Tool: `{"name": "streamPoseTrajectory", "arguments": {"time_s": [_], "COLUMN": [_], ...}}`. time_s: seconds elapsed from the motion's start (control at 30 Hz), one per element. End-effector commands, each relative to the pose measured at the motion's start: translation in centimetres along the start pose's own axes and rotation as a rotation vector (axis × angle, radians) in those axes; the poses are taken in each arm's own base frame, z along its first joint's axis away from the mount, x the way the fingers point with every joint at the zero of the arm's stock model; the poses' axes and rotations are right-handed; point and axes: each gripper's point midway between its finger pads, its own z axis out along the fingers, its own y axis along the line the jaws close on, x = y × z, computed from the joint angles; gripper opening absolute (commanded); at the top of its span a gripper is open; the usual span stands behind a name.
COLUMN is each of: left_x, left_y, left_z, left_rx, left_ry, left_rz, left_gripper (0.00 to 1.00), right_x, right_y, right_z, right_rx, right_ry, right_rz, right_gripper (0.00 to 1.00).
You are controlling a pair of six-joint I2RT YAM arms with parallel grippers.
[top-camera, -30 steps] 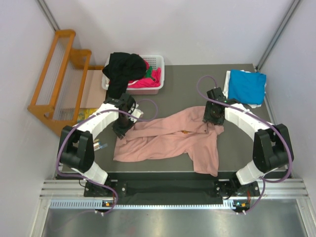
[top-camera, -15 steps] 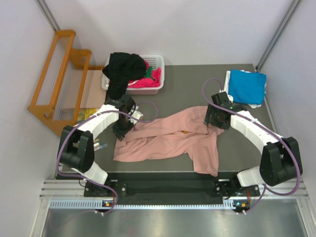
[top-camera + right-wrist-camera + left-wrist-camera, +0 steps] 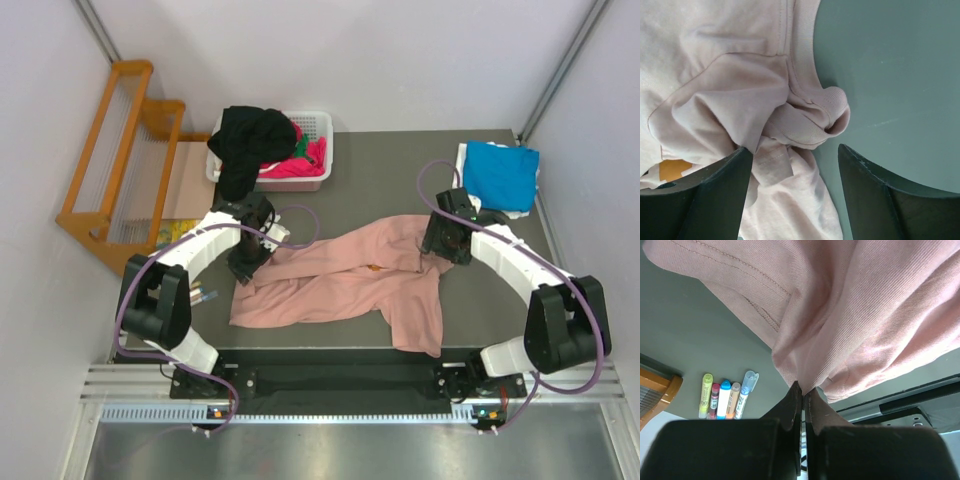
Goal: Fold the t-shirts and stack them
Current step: Flatten the tshirt out
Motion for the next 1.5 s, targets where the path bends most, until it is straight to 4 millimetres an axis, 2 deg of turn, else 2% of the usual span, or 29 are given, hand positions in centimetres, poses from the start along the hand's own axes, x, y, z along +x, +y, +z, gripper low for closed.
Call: {"name": "streamPoseTrajectory", "arguments": {"time_s": [0.0, 0.2, 0.33, 0.53, 0.87, 1.07, 1.2, 1.47], "left_x": [-0.5, -0.3, -0.4, -0.5, -0.7, -0.6, -0.3, -0.1], "left_y": [0.3, 0.3, 0.3, 0.4, 0.2, 0.2, 0.1, 0.1], "left_z": [-0.8, -0.7, -0.6, -0.7, -0.5, -0.5, -0.3, 0.0], "left_rx": [-0.013, -0.014, -0.015, -0.022, -0.008, -0.008, -0.01, -0.011], "left_ry": [-0.043, -0.036, -0.037, -0.038, -0.041, -0.041, -0.034, -0.032], "left_rz": [0.006, 0.01, 0.009, 0.01, 0.001, 0.001, 0.003, 0.004], "left_gripper": [0.0, 0.0, 0.0, 0.0, 0.0, 0.0, 0.0, 0.0], "right_x": [-0.8, -2.3, -1.7, -0.6, 0.3, 0.0, -0.6, -1.9], "right_y": [-0.9, -1.8, -1.7, -0.4, 2.1, 3.4, 3.7, 3.8], "right_z": [0.6, -0.3, 0.5, 1.1, 1.4, 1.9, 1.9, 1.3], "right_rx": [0.023, 0.017, 0.012, -0.047, -0.096, -0.102, -0.101, -0.091], "right_ry": [-0.021, -0.052, -0.025, 0.012, 0.043, 0.043, 0.036, 0.009], "right_rz": [0.022, 0.045, 0.043, 0.055, 0.023, 0.006, -0.003, -0.015], "right_gripper": [0.69, 0.68, 0.68, 0.63, 0.61, 0.49, 0.3, 0.2]}}
